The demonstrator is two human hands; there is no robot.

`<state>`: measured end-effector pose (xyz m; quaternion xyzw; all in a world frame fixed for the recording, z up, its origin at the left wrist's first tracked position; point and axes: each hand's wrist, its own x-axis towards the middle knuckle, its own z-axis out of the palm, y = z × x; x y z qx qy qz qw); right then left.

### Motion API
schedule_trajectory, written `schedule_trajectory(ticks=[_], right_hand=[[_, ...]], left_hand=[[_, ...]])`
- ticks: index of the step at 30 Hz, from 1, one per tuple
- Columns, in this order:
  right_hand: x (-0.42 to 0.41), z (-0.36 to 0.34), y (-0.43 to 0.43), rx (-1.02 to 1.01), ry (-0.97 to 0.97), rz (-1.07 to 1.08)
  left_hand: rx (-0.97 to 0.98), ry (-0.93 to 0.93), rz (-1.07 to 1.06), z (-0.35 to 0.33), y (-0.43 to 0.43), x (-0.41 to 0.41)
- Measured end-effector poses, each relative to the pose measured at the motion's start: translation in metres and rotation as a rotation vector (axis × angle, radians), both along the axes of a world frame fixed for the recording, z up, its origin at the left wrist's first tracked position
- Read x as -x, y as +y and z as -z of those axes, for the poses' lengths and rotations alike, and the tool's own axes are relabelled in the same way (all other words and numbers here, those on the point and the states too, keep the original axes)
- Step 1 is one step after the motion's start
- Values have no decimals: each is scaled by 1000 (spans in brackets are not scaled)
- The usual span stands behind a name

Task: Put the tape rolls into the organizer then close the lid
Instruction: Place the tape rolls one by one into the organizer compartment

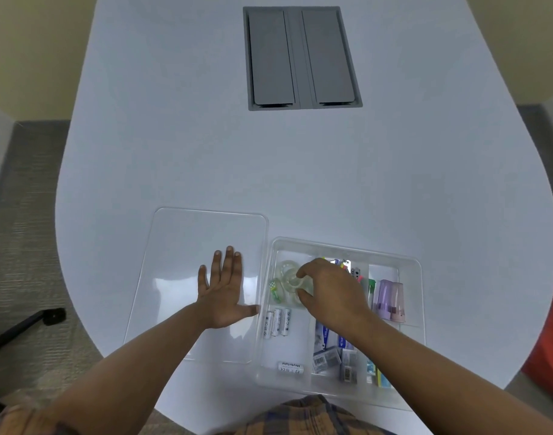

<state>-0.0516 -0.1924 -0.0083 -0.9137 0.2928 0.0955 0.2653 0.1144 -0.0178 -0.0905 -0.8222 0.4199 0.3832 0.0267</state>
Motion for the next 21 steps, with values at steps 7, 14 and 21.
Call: schedule_trajectory(ticks=[7, 14, 21], right_hand=[[-12, 7, 1, 27, 100, -51], [-12, 13, 1, 55, 140, -94], [0, 17, 0, 30, 115, -68]], left_hand=[[32, -5, -3, 4, 1, 0], [156, -94, -90, -11, 2, 5], [554, -179, -323, -72, -29, 32]])
